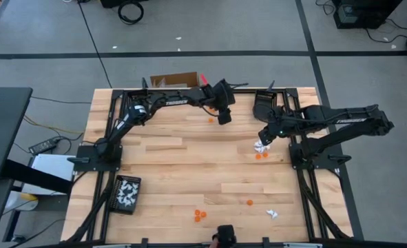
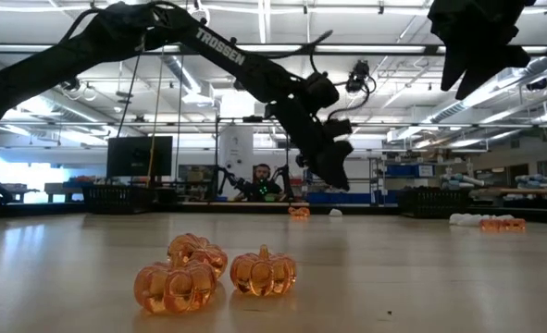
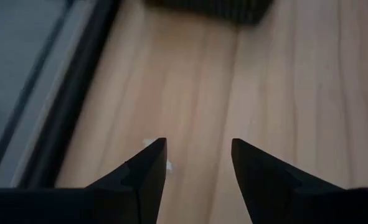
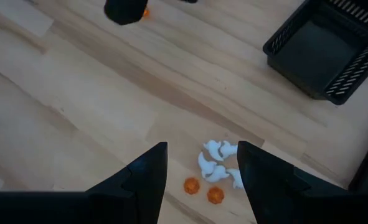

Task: Sort Halloween decoration
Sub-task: Put the white ghost toy into the bottom black basket

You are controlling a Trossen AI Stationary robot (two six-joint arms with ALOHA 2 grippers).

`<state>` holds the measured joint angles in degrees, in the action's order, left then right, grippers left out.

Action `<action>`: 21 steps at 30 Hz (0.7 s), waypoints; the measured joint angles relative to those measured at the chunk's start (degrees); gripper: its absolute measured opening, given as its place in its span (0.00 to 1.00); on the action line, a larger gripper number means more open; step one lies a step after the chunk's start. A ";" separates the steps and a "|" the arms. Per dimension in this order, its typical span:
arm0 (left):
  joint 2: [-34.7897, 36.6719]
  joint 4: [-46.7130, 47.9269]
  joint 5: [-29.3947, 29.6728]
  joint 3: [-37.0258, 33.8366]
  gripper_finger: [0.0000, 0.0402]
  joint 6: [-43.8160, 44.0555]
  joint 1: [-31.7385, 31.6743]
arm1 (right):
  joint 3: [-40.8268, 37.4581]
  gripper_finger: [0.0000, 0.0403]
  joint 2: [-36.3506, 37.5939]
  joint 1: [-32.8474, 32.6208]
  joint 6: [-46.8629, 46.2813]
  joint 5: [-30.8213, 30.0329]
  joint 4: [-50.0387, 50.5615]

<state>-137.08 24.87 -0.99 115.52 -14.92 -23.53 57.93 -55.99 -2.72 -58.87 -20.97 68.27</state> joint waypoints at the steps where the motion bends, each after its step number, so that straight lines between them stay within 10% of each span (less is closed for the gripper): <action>1: -0.04 0.47 0.00 -0.04 0.47 -0.06 -0.10 | 0.00 0.50 0.00 0.21 -0.35 -0.02 0.00; 21: 0.18 7.36 -7.90 0.05 0.45 5.04 -6.28 | 0.00 0.50 -0.02 1.81 -1.60 -1.28 -0.02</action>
<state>-136.90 32.22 -8.89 115.57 -9.88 -29.80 57.93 -56.01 -0.91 -60.47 -22.25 68.25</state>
